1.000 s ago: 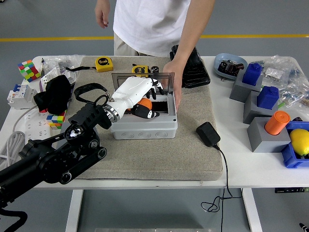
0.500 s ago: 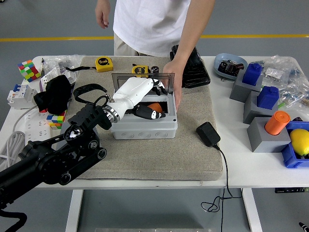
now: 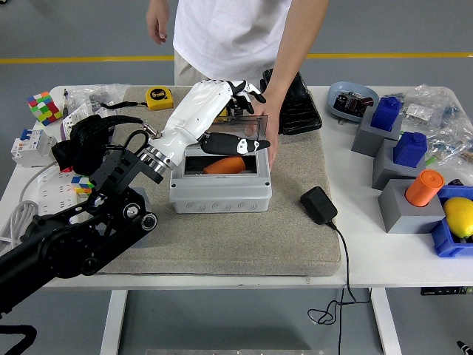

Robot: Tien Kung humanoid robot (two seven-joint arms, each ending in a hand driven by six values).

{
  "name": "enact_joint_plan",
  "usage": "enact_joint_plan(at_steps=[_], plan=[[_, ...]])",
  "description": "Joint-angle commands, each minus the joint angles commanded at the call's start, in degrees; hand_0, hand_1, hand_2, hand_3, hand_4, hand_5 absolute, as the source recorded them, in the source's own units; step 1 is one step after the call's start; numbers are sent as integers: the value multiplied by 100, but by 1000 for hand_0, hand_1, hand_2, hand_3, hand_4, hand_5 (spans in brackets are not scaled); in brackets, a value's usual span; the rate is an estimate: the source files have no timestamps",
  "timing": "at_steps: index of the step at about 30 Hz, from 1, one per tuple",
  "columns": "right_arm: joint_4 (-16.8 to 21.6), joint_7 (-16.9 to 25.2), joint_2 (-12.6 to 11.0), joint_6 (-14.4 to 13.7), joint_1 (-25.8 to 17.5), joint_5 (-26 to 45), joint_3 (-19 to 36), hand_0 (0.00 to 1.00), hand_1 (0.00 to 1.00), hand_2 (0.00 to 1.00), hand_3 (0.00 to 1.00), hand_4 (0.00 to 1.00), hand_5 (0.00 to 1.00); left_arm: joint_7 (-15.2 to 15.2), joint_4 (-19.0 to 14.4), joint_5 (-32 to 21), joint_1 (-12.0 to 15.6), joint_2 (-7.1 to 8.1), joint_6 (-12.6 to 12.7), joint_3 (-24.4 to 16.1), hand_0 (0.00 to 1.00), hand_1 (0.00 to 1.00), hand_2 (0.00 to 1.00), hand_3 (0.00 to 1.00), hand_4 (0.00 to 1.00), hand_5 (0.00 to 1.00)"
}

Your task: Fetch the battery,place it into the box,close the lid of the box

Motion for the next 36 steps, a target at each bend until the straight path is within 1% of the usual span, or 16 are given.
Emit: enact_joint_plan(at_steps=[2,3,5,7,8,9,11,14,15,17,21,25,26,27,30,36], plan=[[0,0,2,-2,-1,3,0,639,654,651,530,951,416,112,75,-50,-16,-3,-148,-40,385,552,538,610,998,534],[-1,-1,2,-3,0,4,-2,641,652,650,530,950,417,233,118,-131,-28,-3,-284,-55,752,815,817,826,998,956],[-7,-3,4,-6,0,4,2,641,652,650,530,950,417,502,200,-243,-43,1,-579,-77,752,815,817,826,998,956],[-5,0,6,-8,-3,4,3,641,652,650,530,950,417,688,267,-258,-44,6,-765,-84,752,815,817,826,998,956],[-5,0,7,-7,-4,5,2,641,652,650,530,950,417,744,291,-257,-41,7,-810,-85,752,815,817,826,998,956],[-6,0,8,-5,-5,5,-1,640,652,650,530,950,417,820,323,-233,-29,8,-863,-88,819,869,861,855,998,998],[-2,4,7,-6,-7,4,2,640,652,650,530,950,417,903,337,-209,-3,15,-919,-89,819,869,861,855,998,998],[-1,3,5,0,-13,4,2,640,652,650,530,950,417,957,273,-198,45,39,-950,-69,819,869,861,855,998,998],[-2,2,2,2,-15,3,2,640,652,650,530,950,416,971,237,-197,64,48,-958,-60,805,847,828,830,998,998],[-2,-1,-2,6,-20,1,2,640,652,650,530,950,416,1003,171,-196,101,66,-971,-34,805,847,828,830,998,998],[-2,-2,-11,11,-21,0,5,640,652,650,530,950,415,1069,68,-220,174,121,-991,90,787,824,808,818,998,998],[2,7,-6,9,-19,-1,17,640,652,650,530,950,415,1144,9,-252,247,188,-1032,211,787,824,808,818,998,998],[2,7,-7,8,-17,-3,19,640,652,650,530,950,415,1153,-16,-262,276,217,-1036,238,787,824,808,818,998,998],[2,7,-8,7,-17,-4,21,640,652,650,530,950,414,1163,-33,-268,295,237,-1041,251,757,795,786,796,998,998],[4,6,-13,6,-16,-7,20,640,652,650,530,950,414,1188,-118,-293,372,313,-1051,287,757,795,786,796,998,998],[5,2,-28,5,-22,-5,-7,640,652,650,530,950,414,1197,-450,-411,584,504,-1047,337,738,780,774,782,998,998]])
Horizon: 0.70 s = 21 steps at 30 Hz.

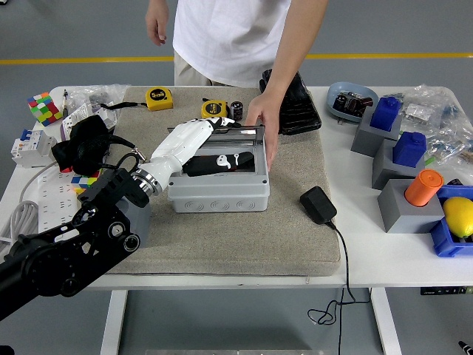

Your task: Fetch the battery,place it into the box,close the lid of the box

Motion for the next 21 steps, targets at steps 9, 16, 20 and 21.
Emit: enact_joint_plan(at_steps=[9,16,20,21], plan=[[5,2,-7,-13,5,7,-40,640,653,650,530,950,414,-71,-472,-284,258,179,8,72,710,757,754,764,998,998],[-3,-10,-17,-19,-3,7,-58,640,653,650,530,950,415,-96,-570,-496,342,169,-18,8,699,750,748,762,998,998],[5,9,-6,-33,-5,6,-46,640,653,650,530,950,415,1,-517,-799,388,166,-144,79,699,750,748,762,998,998],[5,11,-4,-34,-6,6,-45,640,653,650,530,950,414,14,-511,-849,396,166,-160,87,693,743,747,761,998,998]])
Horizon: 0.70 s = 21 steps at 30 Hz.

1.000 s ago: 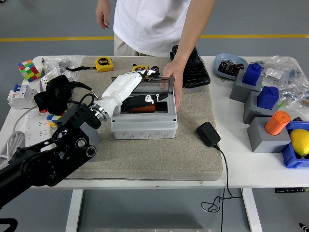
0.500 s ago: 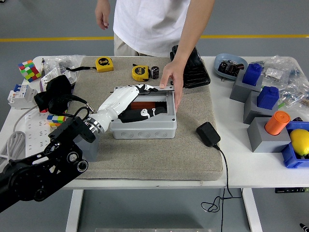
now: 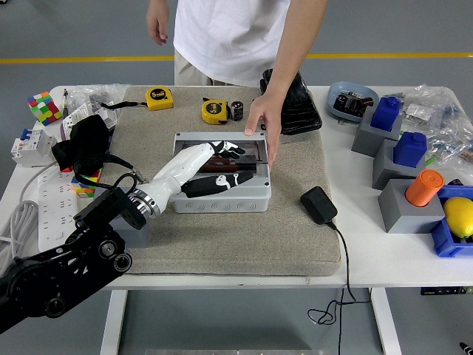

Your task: Fetch the battery,place it into the box,close the lid of the box

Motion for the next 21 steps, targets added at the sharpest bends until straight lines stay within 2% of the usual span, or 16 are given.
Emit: enact_joint_plan(at_steps=[5,9,14,18,19,21], plan=[[-1,10,7,0,-11,-5,17,640,653,650,530,950,414,45,-41,-136,49,5,-68,-26,693,743,747,761,998,998],[-6,2,-1,-4,-21,-14,53,640,653,650,530,950,414,-105,-267,-201,95,16,-3,-180,680,741,744,760,998,998],[-3,12,7,-18,-6,-26,89,640,653,650,530,950,414,-366,-468,-265,163,-17,110,-527,680,740,744,757,998,983],[-12,23,22,-5,7,-22,94,640,653,650,530,950,414,-582,-474,-386,264,-69,228,-823,680,740,744,757,998,983],[-17,25,27,4,11,-18,92,640,653,651,530,950,414,-646,-466,-469,304,-88,268,-925,680,740,739,748,998,945],[-28,26,31,20,23,-11,84,640,653,651,530,950,414,-738,-450,-660,391,-129,297,-1140,680,740,739,748,998,945]])
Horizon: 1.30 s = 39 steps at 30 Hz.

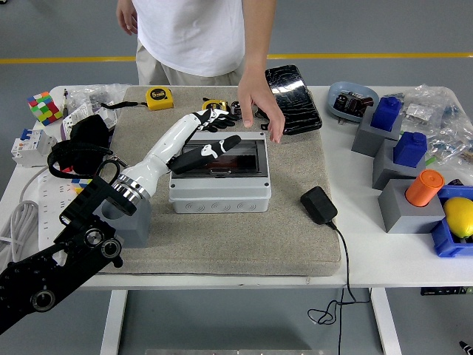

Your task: Fetch the battery,place it into the box,close the lid of the box

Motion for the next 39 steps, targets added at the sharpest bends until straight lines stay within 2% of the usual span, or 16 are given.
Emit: enact_joint_plan(at_steps=[2,3,9,10,17,21,26,39], plan=[[-7,-2,-1,10,10,2,-4,640,653,651,530,950,414,-39,8,-160,98,-36,-3,-254,680,740,739,748,998,945],[-12,-4,-3,12,21,0,-1,640,653,651,530,950,414,-54,10,-210,149,-50,-3,-363,638,728,730,736,998,784],[-20,-13,-29,8,102,4,19,640,653,651,530,950,414,-183,-6,-501,382,-43,-10,-1058,638,728,730,736,998,784],[-22,-15,-34,9,115,6,21,640,654,651,529,950,415,-210,-10,-523,403,-29,-6,-1142,614,717,716,727,998,709],[-27,-39,-52,42,164,13,16,640,655,651,529,950,417,-332,-54,-591,579,61,-47,-1687,605,703,703,717,998,685],[-34,-52,-56,62,169,7,28,640,655,651,529,950,417,-102,-18,-406,635,89,-250,-1915,605,703,703,717,998,685],[-32,-60,-64,72,184,-8,53,641,655,652,529,949,418,-58,-14,-352,693,110,-341,-2144,602,700,699,714,998,670],[-31,-70,-40,89,195,-25,83,640,655,655,530,950,417,-85,-31,-321,785,80,-529,-2434,589,686,682,707,998,660]])
